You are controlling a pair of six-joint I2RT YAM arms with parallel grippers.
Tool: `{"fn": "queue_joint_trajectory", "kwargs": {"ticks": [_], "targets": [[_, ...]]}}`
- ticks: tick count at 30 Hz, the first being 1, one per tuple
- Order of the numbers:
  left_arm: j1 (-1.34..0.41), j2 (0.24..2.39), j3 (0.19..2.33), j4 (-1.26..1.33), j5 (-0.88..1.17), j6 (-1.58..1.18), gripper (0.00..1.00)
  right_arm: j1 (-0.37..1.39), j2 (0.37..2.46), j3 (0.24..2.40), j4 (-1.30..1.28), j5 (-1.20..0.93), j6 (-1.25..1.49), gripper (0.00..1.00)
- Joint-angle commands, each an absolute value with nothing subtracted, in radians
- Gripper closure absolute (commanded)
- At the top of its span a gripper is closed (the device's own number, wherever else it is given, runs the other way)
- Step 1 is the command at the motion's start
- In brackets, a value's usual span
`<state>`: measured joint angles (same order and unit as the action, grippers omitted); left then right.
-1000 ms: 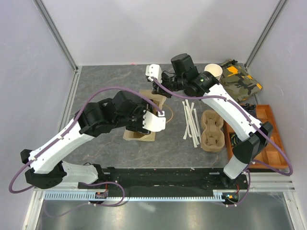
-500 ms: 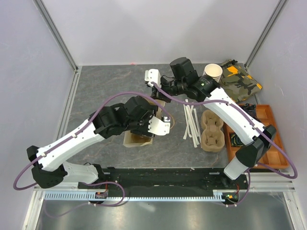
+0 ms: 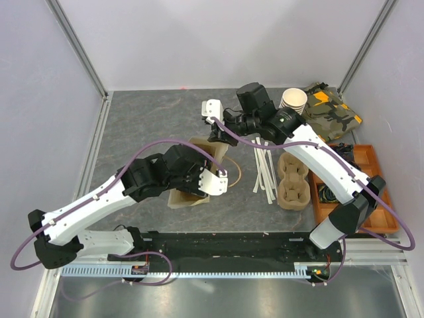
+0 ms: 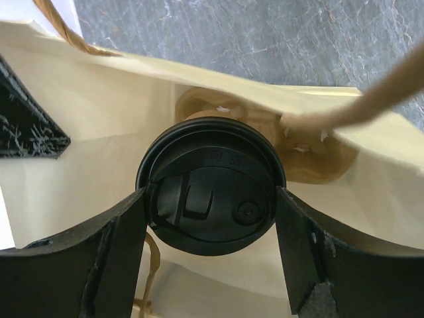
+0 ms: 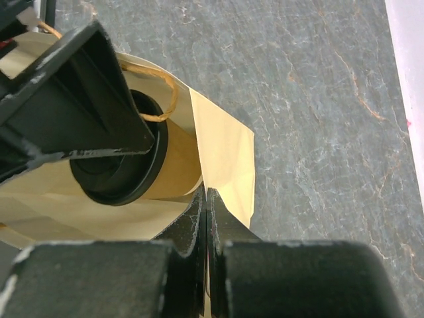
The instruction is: Pack the takeout coffee
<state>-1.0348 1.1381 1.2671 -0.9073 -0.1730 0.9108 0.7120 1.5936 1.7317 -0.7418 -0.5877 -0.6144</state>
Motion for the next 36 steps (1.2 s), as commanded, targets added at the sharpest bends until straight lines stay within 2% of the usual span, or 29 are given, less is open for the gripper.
{"fn": "queue_joint_trajectory", "kwargs": {"ticks": [1,13,29,36], "targets": [[-1.037,1.111,1.21,-0.812,-0.167,0.94,0.73,0.722,1.552,1.721,-0.721,-0.64,-0.614,1.0],[-1.035,1.103,1.105,-0.675,-0.204,0.983,0.73,0.749,1.511,1.675,-0.73,-0.647,-0.585,1.0],[-1.025,0.968,0.959,-0.624,-0.233,1.023,0.75,0.773,1.471,1.637,-0.732,-0.655,-0.532,1.0],[-1.023,0.974,0.93,-0.617,-0.23,1.019,0.75,0.779,1.473,1.637,-0.715,-0.663,-0.517,1.0]]}}
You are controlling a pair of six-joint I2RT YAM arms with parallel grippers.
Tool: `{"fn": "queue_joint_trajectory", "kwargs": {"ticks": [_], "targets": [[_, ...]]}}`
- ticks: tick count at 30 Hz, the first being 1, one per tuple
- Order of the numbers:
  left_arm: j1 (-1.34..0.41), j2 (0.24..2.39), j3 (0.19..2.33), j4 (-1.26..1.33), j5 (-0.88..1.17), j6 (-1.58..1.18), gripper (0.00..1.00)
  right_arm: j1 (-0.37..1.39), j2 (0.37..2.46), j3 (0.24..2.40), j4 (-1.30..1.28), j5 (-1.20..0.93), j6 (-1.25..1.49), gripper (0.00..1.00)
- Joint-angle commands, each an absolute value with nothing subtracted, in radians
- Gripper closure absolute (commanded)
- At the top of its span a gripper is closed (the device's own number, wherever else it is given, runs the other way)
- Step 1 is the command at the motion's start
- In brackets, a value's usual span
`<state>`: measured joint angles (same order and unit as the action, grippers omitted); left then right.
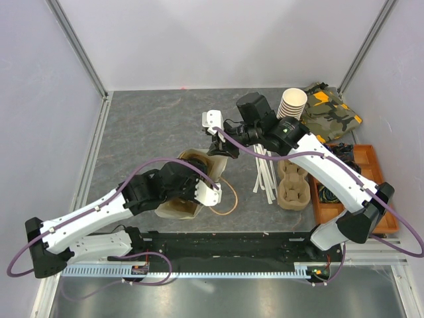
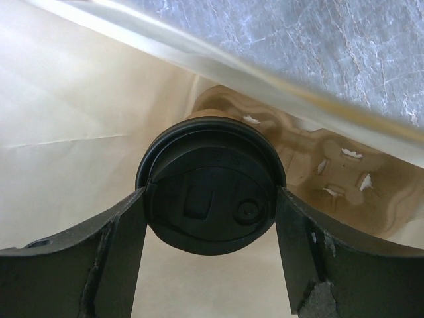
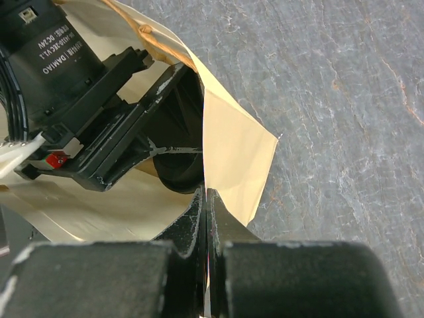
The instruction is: Pack the takeout coffee
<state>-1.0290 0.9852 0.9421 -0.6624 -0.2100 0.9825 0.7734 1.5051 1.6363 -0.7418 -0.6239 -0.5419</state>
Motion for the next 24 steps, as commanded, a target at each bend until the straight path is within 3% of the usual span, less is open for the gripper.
{"fn": "queue_joint_trajectory", "kwargs": {"ticks": [1,14,24], "targets": [[-1.023,0.976,0.925,-0.62,-0.227,1.019,0.75,0.781,1.473,1.638,-0.713,-0.664,-0.517,1.0],[-0.997,1.026,0.884,-0.618,-0.195,0.986,0.76,0.807,1.437,1.605,-0.727,-0.663,-0.56,1.0],[-0.989,1.146,1.041,-0.79,-0.241,0.931,0.79,0.81,1.457,1.612,-0.749,-0.635,-0.546,1.0]]}}
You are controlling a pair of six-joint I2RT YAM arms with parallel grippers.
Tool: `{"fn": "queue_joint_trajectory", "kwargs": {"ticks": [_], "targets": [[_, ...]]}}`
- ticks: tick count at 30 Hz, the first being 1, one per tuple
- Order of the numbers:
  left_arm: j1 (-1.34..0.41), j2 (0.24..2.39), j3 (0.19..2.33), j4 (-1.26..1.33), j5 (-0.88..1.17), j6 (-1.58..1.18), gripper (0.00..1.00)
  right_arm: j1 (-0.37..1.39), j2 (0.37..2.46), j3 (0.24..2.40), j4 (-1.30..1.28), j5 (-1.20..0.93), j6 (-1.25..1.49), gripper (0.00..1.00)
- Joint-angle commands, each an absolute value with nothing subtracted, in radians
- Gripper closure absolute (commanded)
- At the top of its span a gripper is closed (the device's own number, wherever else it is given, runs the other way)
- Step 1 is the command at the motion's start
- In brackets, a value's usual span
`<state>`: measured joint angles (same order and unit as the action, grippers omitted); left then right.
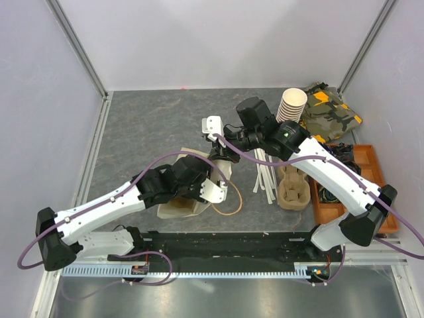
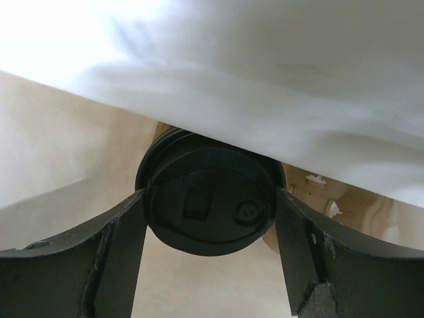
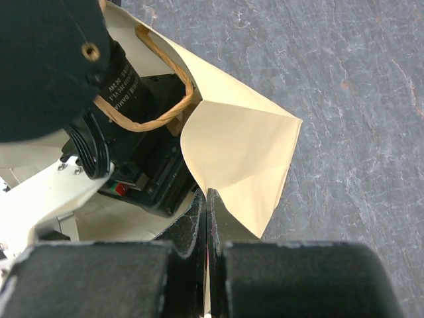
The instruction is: Pack the takeout coffee
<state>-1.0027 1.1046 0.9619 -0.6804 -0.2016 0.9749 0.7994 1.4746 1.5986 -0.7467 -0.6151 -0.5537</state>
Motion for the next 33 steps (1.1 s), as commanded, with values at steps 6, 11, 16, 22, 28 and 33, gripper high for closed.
{"fn": "queue_joint_trajectory", "kwargs": {"ticks": [6,11,16,22,28,33], "targets": [[-0.989,1.18,1.062,-0.818,-0.267,0.937,0.8,0.808,1.48,1.644,-0.776,-0.627,-0.525,1.0],[-0.988,1.192,1.057,-0.828,-0.264,0.934,0.8,0.789,1.508,1.684,-0.799,-0.62,-0.496,1.0],[-0.985,1.193,1.078,-0.841,-0.255,0.914,0.83,0.764,1.563,1.759,-0.873,-0.621,-0.451,1.0],[-0.988,1.174,1.172,-0.853,-0.186,0.914,0.83,0.762,1.617,1.833,-0.934,-0.614,-0.428,1.0],[-0.989,1.195,1.223,-0.891,-0.179,0.928,0.83,0.762,1.631,1.852,-0.942,-0.592,-0.417,1.0],[-0.988,1.204,1.212,-0.899,-0.164,0.922,0.83,0.762,1.629,1.856,-0.942,-0.591,-0.417,1.0]]}}
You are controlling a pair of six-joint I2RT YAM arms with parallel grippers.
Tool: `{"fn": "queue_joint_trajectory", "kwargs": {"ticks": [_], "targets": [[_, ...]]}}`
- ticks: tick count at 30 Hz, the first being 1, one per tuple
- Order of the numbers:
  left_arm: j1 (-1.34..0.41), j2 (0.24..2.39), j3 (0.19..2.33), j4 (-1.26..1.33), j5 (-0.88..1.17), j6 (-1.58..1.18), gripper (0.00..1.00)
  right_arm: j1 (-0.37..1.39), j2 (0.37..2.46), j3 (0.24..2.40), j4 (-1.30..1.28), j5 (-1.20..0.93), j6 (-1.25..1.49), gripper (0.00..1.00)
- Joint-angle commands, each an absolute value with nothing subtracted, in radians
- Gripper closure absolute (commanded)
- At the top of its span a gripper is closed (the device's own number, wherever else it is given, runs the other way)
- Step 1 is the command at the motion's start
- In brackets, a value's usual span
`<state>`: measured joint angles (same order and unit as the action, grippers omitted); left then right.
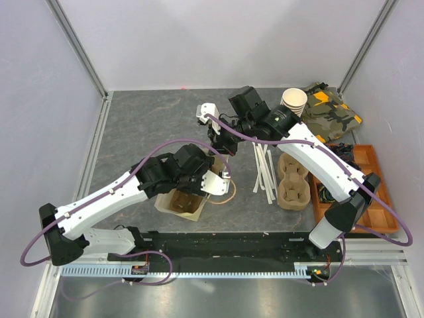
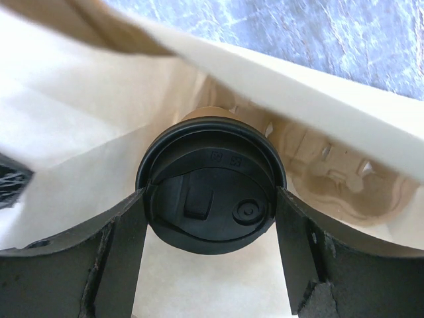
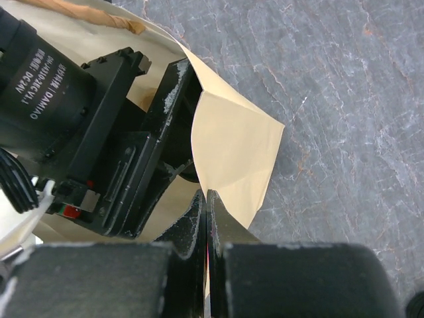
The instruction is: Pack the takeout coffee
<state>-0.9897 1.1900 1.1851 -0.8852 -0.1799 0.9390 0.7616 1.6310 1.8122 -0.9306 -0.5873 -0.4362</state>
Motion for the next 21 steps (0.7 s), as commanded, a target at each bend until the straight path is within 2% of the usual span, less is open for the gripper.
{"fn": "queue_joint_trajectory", "kwargs": {"ticks": [1,10,21], "targets": [[-0.988,1.207,1.209,-0.902,-0.152,0.916,0.83,0.761,1.626,1.855,-0.94,-0.594,-0.422,1.0],[-0.988,1.227,1.171,-0.885,-0.104,0.867,0.84,0.762,1.568,1.787,-0.874,-0.618,-0.457,1.0],[-0.986,1.238,1.071,-0.825,-0.138,0.874,0.84,0.762,1.551,1.782,-0.868,-0.632,-0.491,1.0]]}}
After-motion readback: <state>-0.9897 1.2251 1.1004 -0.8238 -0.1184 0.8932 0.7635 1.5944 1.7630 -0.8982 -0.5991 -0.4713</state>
